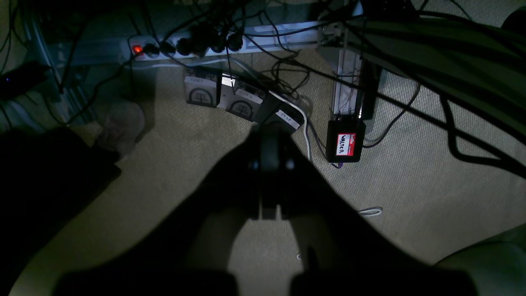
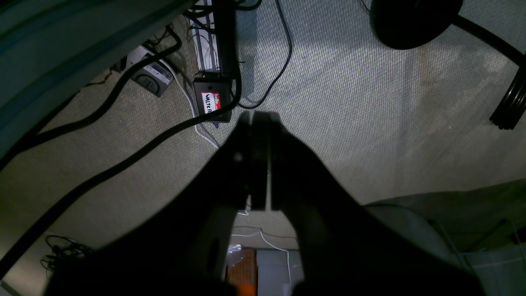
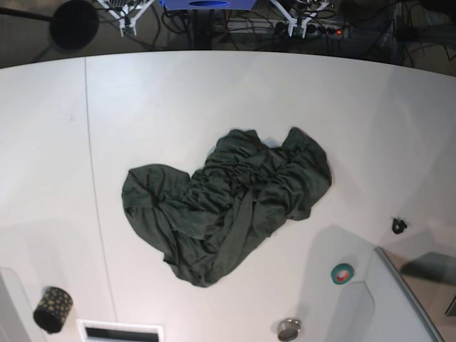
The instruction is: Layout the t-shirt on the table in an organized manner, then fold the t-shirt properly
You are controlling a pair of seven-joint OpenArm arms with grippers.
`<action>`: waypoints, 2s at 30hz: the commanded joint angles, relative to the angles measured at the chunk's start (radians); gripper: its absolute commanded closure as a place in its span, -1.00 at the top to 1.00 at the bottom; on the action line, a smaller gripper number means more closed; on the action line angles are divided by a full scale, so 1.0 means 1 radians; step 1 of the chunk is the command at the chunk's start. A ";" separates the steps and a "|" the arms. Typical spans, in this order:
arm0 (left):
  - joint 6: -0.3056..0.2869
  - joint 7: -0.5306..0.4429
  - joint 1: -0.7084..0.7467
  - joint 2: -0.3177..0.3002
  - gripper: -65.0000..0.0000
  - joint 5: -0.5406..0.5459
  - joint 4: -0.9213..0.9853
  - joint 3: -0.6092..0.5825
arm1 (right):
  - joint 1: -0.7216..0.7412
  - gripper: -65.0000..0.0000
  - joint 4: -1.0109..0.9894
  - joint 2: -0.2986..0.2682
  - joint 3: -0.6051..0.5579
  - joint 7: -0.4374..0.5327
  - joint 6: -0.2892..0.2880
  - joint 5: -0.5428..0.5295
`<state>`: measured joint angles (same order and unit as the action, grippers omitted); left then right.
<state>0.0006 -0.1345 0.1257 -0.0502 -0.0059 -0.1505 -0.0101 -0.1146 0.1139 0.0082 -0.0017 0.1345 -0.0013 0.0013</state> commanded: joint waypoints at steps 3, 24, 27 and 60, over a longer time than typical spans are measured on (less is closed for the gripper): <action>0.005 0.002 0.015 -0.003 -1.00 0.001 0.002 -0.001 | -0.020 -0.98 0.002 -0.003 0.004 0.003 -0.003 0.001; 0.005 -0.004 0.559 -0.136 -1.00 0.011 -0.887 -0.001 | -0.592 -0.98 1.194 -0.023 0.131 -0.461 0.001 0.001; 0.005 -0.004 0.605 -0.136 -1.00 0.011 -1.015 -0.001 | -0.647 -0.98 1.345 -0.023 0.139 -0.488 -0.001 0.001; 0.005 0.583 -0.074 0.020 -0.48 0.014 -1.148 0.011 | 0.277 0.40 1.073 -0.060 0.141 -0.540 -0.345 -0.004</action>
<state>0.0010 0.4583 0.0635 -0.0261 0.0082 -1.2839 -0.0006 0.1398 1.1706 -0.0437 0.1371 -0.4229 -0.3485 0.0017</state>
